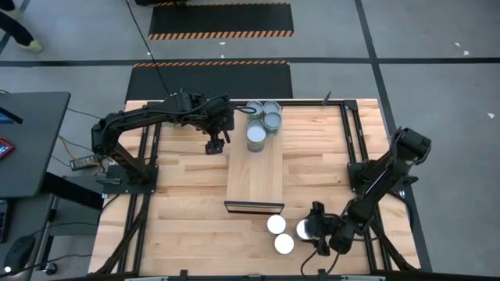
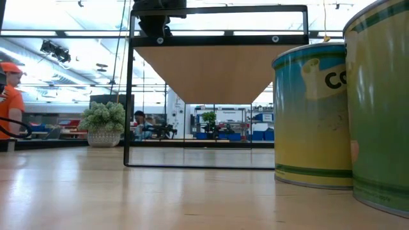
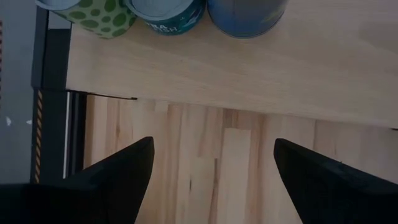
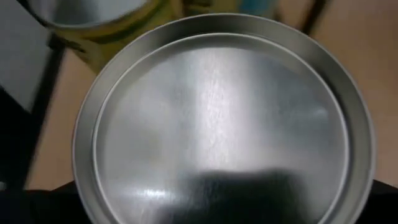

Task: Pick and place cans onto a shelf
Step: Put the large canned peaches on the shelf

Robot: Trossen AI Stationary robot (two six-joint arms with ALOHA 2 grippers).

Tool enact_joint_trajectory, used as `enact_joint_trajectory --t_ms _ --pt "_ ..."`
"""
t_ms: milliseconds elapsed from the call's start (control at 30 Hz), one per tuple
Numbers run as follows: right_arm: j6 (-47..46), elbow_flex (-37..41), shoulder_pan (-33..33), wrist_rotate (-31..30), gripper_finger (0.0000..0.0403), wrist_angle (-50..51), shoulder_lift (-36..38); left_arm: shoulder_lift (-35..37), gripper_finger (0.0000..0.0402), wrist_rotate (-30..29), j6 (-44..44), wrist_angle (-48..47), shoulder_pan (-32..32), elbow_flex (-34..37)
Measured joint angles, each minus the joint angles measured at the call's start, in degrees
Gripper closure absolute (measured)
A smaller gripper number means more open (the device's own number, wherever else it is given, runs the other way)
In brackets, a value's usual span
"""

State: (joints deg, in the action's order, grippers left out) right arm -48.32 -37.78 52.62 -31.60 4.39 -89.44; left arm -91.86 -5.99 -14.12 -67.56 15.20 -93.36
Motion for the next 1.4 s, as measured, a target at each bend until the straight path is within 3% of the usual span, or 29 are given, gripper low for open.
enact_joint_trajectory --t_ms 167,333,667,867,1067,1400 --pt "1.1 0.0 -1.8 -1.8 0.0082 13.7 9.7 0.0 0.0065 1.1 -2.1 0.7 0.1 0.0" --pt "7.3 0.0 -7.4 0.1 0.0082 21.8 20.4 0.0 0.0065 1.8 -3.1 2.7 0.1 0.0" --pt "28.1 -0.2 -27.5 14.6 0.0082 25.3 36.4 0.0 0.0065 4.5 -2.7 4.6 2.0 0.0" --pt "40.8 -2.9 -41.6 25.1 0.0082 25.4 36.7 0.0 0.0065 4.7 -2.6 7.2 2.0 0.0" --pt "49.4 -6.5 -53.0 31.4 0.0082 24.9 34.9 0.0 0.0065 4.7 -2.6 7.8 2.1 0.0" --pt "56.4 -12.5 -63.1 40.3 0.0082 20.8 28.3 0.0 0.0065 4.7 -1.8 8.0 2.1 0.0"
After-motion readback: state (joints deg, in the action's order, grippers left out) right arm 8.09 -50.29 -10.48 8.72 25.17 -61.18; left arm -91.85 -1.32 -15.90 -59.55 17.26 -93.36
